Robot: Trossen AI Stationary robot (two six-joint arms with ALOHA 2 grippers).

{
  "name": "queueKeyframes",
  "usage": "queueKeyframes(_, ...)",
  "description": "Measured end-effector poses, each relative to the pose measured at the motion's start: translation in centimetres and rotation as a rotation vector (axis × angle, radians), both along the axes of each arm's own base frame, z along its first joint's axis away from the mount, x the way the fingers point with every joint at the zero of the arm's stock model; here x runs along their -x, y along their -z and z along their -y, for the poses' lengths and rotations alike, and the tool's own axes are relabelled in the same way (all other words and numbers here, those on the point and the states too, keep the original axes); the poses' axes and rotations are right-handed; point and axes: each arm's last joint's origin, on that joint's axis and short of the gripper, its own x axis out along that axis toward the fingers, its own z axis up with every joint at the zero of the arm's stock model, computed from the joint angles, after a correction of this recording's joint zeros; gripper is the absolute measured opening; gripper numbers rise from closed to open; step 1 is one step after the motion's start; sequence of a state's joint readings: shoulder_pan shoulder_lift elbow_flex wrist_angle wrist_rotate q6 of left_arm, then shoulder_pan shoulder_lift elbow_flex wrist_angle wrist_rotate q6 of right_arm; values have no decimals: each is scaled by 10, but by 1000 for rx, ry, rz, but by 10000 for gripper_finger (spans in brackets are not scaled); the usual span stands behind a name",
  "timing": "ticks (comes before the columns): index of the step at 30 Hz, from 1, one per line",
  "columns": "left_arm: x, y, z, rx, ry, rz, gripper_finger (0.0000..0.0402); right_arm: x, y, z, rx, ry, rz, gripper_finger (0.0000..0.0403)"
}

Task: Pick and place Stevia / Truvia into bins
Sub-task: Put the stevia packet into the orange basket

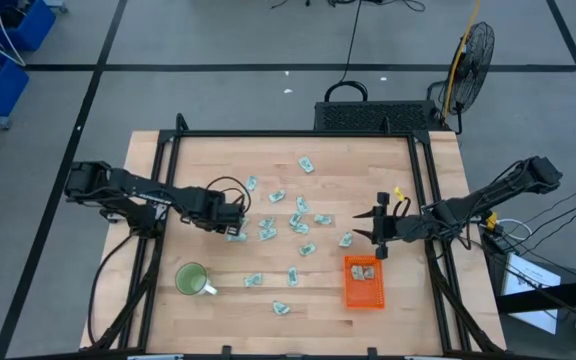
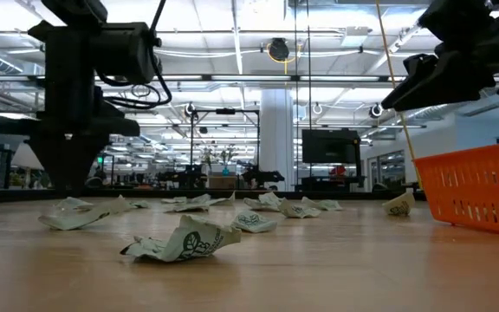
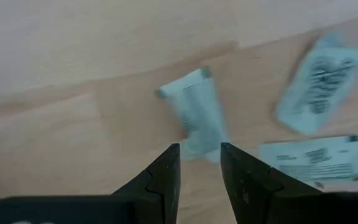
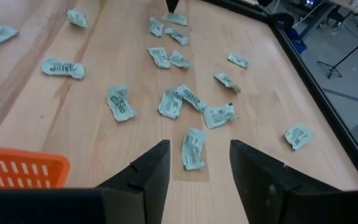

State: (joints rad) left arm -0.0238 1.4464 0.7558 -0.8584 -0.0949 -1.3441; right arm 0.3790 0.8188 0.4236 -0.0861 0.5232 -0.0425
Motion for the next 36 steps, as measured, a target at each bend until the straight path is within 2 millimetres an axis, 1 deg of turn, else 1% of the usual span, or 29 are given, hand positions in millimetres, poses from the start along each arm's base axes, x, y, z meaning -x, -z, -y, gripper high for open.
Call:
queueKeyframes(20,1,3,-2,-63,-9,-13,120,0,-1,0,-6,1,7,156)
queueKeyframes(25,9,21,-2,-53,-43,11,120,0,-1,0,-7,1,7,155)
queueKeyframes(29,12,27,-2,-49,-57,34,119,0,-1,0,-7,1,8,155)
queueKeyframes(32,11,26,-2,-56,-43,44,102,0,-1,0,-7,1,8,155)
queueKeyframes(36,5,22,-2,-58,-16,61,46,0,-1,0,-7,1,8,155)
